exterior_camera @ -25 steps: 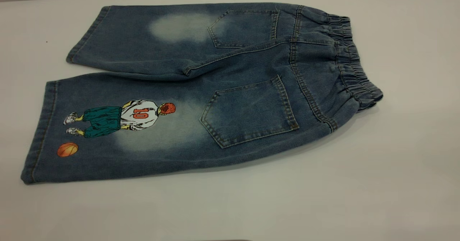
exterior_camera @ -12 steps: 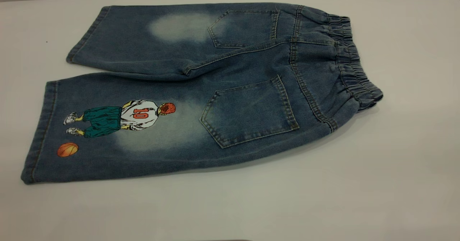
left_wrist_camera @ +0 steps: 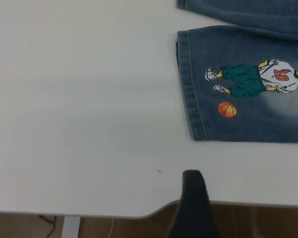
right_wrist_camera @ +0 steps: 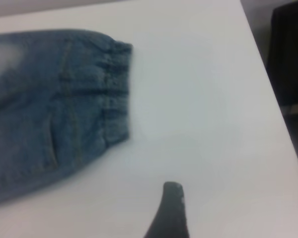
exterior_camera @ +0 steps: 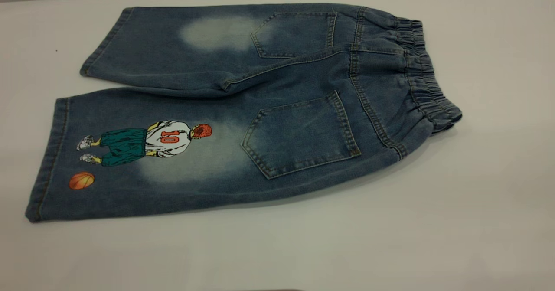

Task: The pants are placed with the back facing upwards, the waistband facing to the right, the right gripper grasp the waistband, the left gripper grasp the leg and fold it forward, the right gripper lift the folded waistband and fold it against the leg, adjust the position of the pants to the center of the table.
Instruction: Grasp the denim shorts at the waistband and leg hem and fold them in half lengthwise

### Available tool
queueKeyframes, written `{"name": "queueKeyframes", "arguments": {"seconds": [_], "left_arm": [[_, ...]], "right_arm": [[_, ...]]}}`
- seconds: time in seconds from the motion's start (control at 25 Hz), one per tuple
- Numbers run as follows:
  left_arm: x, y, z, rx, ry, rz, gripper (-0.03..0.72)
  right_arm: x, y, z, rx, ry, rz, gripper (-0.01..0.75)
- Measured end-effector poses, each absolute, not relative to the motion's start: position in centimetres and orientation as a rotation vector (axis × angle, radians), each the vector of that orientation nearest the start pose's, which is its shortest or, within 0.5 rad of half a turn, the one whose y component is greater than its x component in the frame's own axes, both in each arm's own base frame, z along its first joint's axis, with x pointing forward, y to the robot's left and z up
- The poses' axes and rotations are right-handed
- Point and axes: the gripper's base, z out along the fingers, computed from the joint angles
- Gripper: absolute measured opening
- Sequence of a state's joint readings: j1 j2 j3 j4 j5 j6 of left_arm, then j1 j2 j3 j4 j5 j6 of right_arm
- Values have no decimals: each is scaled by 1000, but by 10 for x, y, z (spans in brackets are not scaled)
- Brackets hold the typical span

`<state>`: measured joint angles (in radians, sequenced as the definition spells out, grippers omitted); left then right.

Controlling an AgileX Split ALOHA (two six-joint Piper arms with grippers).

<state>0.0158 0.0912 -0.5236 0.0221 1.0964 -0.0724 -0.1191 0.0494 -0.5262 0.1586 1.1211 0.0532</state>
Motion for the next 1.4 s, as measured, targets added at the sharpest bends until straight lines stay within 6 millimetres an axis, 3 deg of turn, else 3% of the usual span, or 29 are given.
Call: {"name": "queueKeyframes", "arguments": {"seconds": [0.16,0.28,0.4,0.68,0.96,1.4], "left_arm": [[48,2,305,-102,2190,-10,514],[93,1,309,-94,2223,-29,514],[135,-3,296,-105,2290,-104,514],[198,-13,254,-49,2423,-249,514],[230,-17,227,-10,2432,-300,517],[239,-17,221,-12,2401,-306,517]], "right_arm": [[25,12,310,196,2081,203,570],[61,11,314,234,2131,267,570],[98,11,308,244,2215,339,570],[172,12,269,254,2397,482,570],[222,12,212,337,2557,614,570],[264,17,135,489,2614,825,584]]}}
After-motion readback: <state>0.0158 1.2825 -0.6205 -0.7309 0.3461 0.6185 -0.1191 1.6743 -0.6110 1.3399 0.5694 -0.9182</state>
